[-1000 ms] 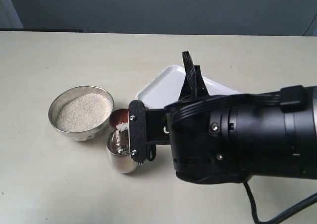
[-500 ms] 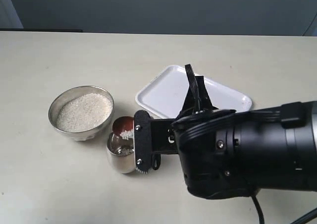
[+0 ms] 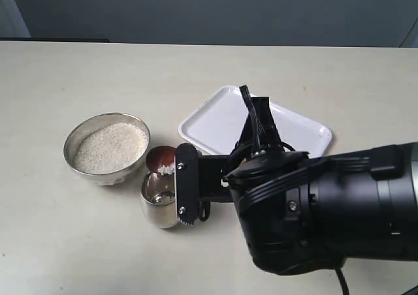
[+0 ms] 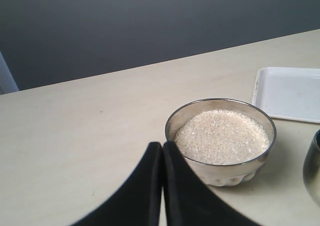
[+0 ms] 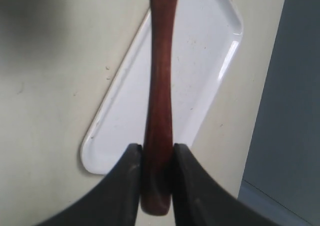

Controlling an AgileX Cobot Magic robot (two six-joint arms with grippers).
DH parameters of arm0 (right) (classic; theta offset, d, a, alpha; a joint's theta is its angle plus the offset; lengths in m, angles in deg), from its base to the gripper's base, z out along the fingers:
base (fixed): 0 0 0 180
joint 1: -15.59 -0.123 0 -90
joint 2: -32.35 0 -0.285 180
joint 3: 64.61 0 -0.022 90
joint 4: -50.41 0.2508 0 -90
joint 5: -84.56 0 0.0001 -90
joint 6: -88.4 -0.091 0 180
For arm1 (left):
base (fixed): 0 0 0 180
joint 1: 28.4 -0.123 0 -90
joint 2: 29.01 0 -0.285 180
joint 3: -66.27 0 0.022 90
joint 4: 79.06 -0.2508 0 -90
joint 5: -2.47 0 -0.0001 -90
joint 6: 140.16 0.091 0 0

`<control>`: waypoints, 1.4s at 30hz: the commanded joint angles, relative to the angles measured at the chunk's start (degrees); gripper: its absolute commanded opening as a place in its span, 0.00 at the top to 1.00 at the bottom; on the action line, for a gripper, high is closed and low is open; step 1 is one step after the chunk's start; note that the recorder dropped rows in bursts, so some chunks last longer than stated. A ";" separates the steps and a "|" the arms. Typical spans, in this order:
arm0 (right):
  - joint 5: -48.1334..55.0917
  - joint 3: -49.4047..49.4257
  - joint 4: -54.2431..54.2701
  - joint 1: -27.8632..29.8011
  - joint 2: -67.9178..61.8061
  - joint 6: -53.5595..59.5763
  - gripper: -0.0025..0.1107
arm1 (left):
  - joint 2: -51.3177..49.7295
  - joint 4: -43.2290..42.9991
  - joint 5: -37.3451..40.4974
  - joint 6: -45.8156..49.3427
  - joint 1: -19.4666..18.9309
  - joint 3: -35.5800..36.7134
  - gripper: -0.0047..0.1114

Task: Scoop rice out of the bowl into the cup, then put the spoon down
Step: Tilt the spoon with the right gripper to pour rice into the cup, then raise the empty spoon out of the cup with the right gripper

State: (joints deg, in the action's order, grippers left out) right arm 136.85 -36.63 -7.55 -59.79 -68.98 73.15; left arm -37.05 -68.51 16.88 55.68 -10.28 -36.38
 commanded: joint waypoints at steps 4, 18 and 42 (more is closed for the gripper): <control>-0.94 1.03 -4.74 -0.07 0.68 -1.44 0.98 | 0.25 -0.05 -0.73 -0.26 0.26 -0.14 0.96; -1.26 3.40 -7.77 -1.21 0.68 -5.06 0.98 | 0.25 -0.05 -0.73 -0.26 0.26 -0.14 0.96; -0.52 9.06 -19.99 -3.00 0.68 -16.75 0.98 | 0.25 -0.05 -0.73 -0.26 0.26 -0.14 0.96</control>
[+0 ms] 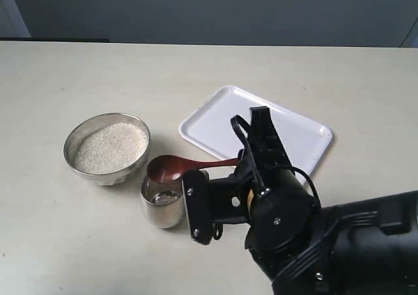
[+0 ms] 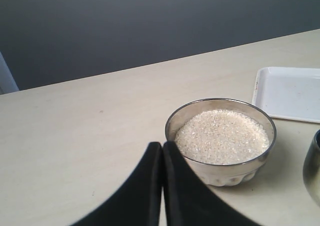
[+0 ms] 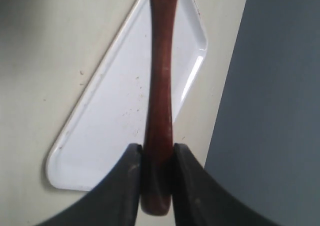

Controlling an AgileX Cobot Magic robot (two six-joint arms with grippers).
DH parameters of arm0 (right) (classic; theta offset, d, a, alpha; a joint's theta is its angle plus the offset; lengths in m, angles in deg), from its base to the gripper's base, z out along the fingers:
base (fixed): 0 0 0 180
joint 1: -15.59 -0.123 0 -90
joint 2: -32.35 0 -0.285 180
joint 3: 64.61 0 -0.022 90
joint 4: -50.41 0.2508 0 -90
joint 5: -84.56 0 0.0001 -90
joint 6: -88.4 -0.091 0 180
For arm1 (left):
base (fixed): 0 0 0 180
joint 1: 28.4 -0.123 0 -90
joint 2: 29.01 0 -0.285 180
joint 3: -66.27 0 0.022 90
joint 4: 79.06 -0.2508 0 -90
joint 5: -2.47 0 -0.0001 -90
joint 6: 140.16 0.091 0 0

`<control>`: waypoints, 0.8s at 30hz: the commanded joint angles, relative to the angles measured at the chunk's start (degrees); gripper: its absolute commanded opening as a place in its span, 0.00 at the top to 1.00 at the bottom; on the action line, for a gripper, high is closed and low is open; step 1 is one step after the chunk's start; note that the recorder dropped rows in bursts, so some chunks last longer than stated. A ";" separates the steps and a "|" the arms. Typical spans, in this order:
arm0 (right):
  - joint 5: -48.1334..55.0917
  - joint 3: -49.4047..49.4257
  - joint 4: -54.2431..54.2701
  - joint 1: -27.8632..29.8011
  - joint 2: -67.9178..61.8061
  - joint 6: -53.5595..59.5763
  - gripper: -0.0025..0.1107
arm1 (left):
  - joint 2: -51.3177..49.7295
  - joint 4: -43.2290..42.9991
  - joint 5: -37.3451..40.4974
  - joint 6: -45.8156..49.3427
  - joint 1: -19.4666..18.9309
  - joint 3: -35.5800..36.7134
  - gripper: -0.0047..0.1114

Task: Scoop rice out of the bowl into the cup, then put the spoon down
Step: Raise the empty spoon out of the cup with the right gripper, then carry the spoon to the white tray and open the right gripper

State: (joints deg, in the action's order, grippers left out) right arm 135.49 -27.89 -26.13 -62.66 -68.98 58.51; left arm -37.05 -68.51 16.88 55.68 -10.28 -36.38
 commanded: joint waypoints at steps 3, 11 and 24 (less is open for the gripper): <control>1.40 0.22 -0.83 -0.13 0.68 -4.84 0.98 | 0.25 -0.05 -0.73 -0.26 0.26 -0.14 0.96; 0.90 0.12 4.06 7.03 2.97 -10.40 0.98 | 0.25 -0.05 -0.73 -0.26 0.26 -0.14 0.96; -32.67 0.10 19.53 36.77 3.94 -7.36 0.98 | 0.25 0.07 -0.73 -0.26 0.26 -0.14 0.96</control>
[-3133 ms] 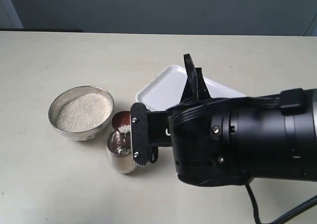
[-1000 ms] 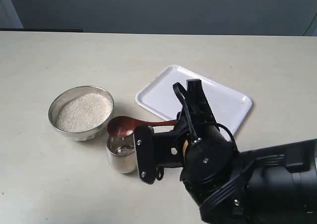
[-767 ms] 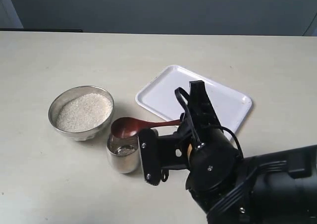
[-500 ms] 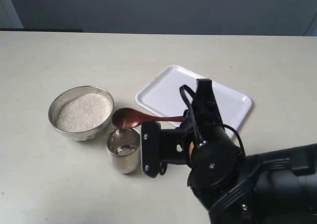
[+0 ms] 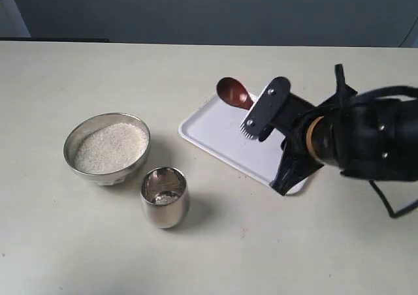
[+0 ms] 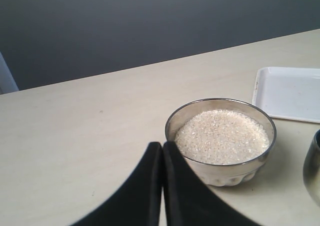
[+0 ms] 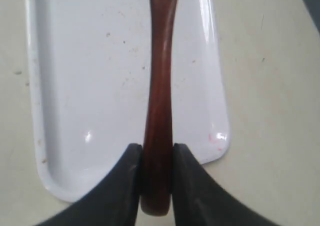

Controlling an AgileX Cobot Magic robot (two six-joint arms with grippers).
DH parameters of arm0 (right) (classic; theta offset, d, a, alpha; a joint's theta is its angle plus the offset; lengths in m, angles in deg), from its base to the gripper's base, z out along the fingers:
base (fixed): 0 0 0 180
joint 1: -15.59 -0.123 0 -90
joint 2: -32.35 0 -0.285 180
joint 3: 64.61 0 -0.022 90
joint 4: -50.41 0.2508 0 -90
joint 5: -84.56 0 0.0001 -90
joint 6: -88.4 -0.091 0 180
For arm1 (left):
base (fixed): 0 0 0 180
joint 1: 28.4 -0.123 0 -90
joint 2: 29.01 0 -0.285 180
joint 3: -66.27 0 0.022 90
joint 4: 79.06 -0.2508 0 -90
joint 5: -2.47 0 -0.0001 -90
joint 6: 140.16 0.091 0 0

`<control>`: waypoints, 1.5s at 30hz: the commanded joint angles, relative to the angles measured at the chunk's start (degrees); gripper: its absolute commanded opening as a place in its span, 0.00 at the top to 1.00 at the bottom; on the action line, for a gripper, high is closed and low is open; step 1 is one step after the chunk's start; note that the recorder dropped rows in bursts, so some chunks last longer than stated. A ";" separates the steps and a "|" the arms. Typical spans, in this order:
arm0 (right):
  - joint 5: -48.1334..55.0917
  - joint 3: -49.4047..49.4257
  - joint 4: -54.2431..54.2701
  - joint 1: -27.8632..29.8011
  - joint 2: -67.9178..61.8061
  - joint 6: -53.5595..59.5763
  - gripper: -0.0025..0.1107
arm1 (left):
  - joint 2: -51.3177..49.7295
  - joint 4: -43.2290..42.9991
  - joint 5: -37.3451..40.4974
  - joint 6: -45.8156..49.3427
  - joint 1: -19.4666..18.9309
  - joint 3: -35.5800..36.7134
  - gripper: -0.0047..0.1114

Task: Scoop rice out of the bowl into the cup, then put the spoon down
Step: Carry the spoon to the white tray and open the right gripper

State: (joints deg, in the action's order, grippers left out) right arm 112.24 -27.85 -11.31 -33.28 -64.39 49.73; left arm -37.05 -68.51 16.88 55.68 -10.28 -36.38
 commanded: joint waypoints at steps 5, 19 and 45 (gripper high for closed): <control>-9.94 0.06 9.22 10.26 -2.76 2.16 0.98 | 0.25 0.07 -0.73 -0.26 0.26 -0.14 0.96; -11.84 -3.31 17.24 10.25 -11.86 10.76 0.98 | 0.25 0.07 -0.73 -0.26 0.26 -0.14 0.96; 11.81 -7.92 20.64 10.15 -1.84 10.45 0.69 | 0.25 -0.04 -0.73 -0.26 0.26 -0.14 0.96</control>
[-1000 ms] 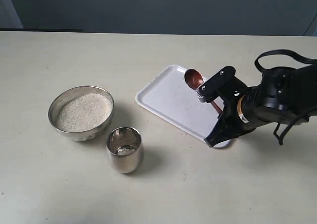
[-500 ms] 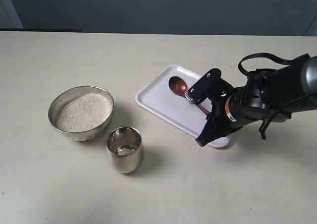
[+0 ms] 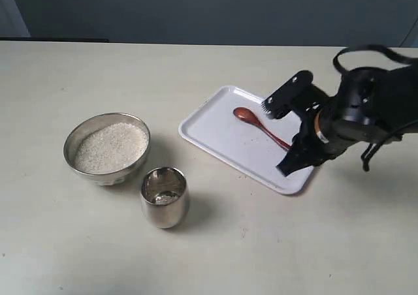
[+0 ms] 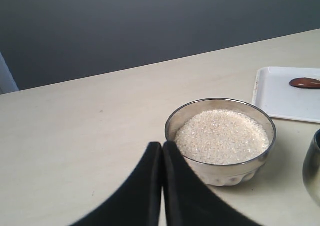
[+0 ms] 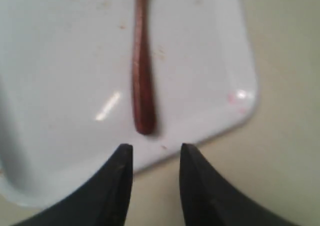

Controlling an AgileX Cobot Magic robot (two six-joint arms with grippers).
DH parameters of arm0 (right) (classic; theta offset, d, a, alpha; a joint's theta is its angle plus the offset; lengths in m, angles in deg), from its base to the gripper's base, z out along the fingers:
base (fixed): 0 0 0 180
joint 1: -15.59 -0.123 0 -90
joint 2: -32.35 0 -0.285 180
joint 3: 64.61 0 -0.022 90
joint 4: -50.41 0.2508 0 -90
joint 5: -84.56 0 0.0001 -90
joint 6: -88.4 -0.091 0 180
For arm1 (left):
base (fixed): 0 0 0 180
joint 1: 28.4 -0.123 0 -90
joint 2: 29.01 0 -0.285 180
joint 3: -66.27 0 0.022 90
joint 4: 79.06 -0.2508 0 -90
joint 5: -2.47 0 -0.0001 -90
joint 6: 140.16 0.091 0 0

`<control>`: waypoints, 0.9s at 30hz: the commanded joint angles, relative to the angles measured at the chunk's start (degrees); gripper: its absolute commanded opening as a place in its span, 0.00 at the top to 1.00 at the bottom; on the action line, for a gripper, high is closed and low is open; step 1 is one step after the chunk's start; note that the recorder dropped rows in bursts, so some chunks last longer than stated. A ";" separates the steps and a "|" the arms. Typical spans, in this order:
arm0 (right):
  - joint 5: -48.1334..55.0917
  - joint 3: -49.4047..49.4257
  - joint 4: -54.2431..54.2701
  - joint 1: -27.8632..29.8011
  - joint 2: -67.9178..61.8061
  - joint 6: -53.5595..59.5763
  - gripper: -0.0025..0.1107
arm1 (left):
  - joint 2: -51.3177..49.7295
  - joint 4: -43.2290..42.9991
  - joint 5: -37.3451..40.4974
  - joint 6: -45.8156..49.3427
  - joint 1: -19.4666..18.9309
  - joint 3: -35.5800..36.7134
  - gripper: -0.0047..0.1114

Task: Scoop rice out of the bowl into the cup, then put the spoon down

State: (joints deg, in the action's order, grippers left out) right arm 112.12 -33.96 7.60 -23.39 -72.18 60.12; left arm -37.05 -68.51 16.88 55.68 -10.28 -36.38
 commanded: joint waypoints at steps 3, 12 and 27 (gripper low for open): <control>18.65 -2.47 2.97 0.26 12.78 0.05 0.70 | 0.25 -0.04 -0.73 -0.26 0.26 -0.14 0.96; 25.91 -2.47 10.57 0.26 34.88 0.43 0.98 | 0.25 -0.04 -0.73 -0.26 0.26 -0.14 0.96; 25.57 -2.47 9.95 0.26 49.09 -0.27 0.98 | 0.25 -0.04 -0.73 -0.26 0.26 -0.14 0.96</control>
State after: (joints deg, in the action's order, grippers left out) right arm 137.31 -36.17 18.33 -23.39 -23.87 60.00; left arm -37.05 -68.51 16.88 55.68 -10.28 -36.38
